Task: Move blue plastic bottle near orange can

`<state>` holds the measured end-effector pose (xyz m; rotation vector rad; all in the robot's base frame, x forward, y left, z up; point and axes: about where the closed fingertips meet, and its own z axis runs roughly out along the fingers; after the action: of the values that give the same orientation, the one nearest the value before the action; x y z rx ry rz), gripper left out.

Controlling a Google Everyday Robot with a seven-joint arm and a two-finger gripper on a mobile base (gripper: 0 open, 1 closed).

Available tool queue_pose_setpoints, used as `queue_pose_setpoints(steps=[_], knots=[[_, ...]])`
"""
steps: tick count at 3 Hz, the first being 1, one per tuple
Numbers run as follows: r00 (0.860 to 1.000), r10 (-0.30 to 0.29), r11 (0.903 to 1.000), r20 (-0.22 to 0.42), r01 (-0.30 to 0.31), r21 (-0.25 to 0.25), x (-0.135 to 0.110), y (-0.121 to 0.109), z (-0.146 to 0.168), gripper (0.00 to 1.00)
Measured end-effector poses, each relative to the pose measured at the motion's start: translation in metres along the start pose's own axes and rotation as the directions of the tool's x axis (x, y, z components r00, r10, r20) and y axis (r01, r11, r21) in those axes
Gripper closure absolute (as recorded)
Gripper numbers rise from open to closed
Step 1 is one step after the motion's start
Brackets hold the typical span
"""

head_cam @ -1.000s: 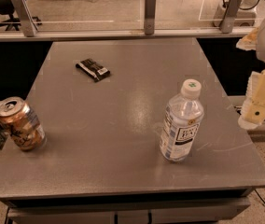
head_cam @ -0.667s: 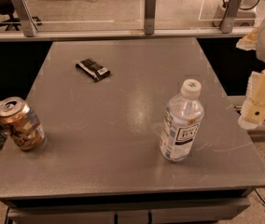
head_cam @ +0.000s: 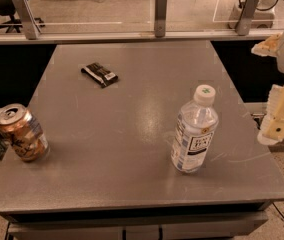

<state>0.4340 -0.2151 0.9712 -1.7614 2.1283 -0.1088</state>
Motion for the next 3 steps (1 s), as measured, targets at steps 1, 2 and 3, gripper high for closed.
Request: queue_pose_setpoints(steps=[1, 2, 3], knots=[[0.997, -0.006, 0.9986, -0.083, 0.001, -0.053, 0.001, 0.0, 0.02, 0.0], [0.991, 0.015, 0.9986, -0.129, -0.021, -0.049, 0.006, 0.001, 0.017, 0.0], [1.0, 0.018, 0.9991, -0.007, -0.018, -0.038, 0.025, -0.014, 0.019, 0.0]])
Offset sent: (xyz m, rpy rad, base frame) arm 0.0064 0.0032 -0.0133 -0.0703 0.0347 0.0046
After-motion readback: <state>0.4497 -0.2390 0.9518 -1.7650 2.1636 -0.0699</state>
